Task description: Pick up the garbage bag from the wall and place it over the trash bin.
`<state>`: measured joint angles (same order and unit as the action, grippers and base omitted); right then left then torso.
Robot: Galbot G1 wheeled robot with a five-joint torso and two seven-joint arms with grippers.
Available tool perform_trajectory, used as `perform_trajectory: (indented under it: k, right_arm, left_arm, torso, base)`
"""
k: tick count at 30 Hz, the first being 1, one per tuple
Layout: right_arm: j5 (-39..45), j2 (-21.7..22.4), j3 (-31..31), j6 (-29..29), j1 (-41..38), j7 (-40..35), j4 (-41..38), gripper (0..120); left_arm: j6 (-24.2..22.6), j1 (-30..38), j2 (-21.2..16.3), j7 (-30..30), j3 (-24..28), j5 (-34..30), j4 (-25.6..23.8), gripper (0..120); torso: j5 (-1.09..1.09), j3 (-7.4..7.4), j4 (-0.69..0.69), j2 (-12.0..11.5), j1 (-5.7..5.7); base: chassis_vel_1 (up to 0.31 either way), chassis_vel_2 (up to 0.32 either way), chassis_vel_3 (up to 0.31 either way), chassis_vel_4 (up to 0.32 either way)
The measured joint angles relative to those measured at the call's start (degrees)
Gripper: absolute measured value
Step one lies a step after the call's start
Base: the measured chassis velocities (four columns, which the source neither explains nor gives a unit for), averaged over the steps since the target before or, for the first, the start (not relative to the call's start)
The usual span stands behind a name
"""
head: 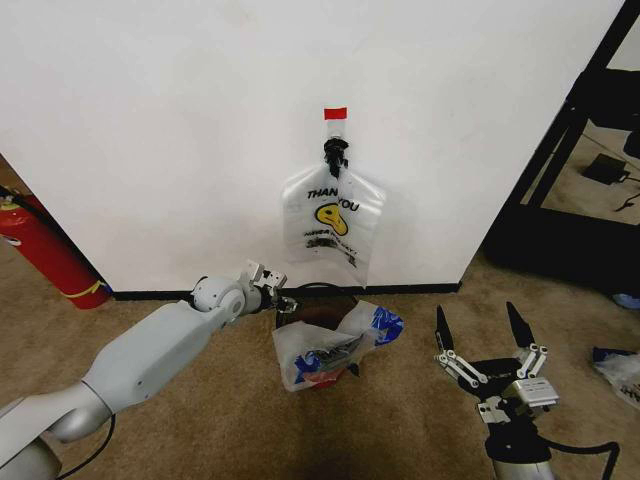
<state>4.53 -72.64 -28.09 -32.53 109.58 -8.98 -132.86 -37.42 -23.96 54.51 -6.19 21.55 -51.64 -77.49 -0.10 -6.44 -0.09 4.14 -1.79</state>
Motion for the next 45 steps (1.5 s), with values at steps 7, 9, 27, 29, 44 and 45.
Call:
perform_trajectory:
  k: [7, 9, 27, 29, 44, 45]
  right_arm:
    - [-0.8, -0.36, 0.2, -0.48, -0.39, -0.08, 0.92, 100]
    - [-0.85, -0.39, 0.28, -0.53, -0.46, -0.08, 1.05, 100]
    - [-0.36, -0.25, 1.48, -0.49, -1.49, -0.82, 2.75, 100]
    - [-0.03, -0.11, 1.58, -0.19, -1.73, -1.23, 2.75, 100]
    - [0.05, 0.69, 1.96, 1.26, -3.0, -3.37, 3.44, 100]
    - [0.05, 0.69, 1.96, 1.26, -3.0, -3.37, 3.44, 100]
  left_arm:
    - [0.5, -0.64, -0.14, 1.11, 0.59, 0.01, -1.36, 6]
    - [0.45, -0.64, -0.14, 1.25, 0.61, -0.1, -1.55, 0]
    - [-1.2, -3.54, -3.01, 10.58, -2.88, -10.23, -8.24, 0]
    - [-1.71, -3.93, -3.91, 13.86, -4.29, -13.64, -10.7, 0]
    - [4.19, -15.23, -6.14, 41.72, -13.22, -25.46, -25.96, 0]
    - [4.19, -15.23, -6.14, 41.72, -13.22, -25.46, -25.96, 0]
  torso:
    - [0.01, 0.0, 0.01, 0.0, 0.0]
    - [0.01, 0.0, 0.01, 0.0, 0.0]
    - [0.0, 0.0, 0.01, 0.0, 0.0]
    - [0.01, 0.0, 0.0, 0.0, 0.0]
    - [-0.01, 0.0, 0.01, 0.0, 0.0]
    - [-0.01, 0.0, 0.01, 0.0, 0.0]
  base:
    - [0.0, 0.0, 0.0, 0.0]
    - [0.0, 0.0, 0.0, 0.0]
    - [0.0, 0.0, 0.0, 0.0]
    - [0.0, 0.0, 0.0, 0.0]
    - [0.0, 0.0, 0.0, 0.0]
    - [0.0, 0.0, 0.0, 0.0]
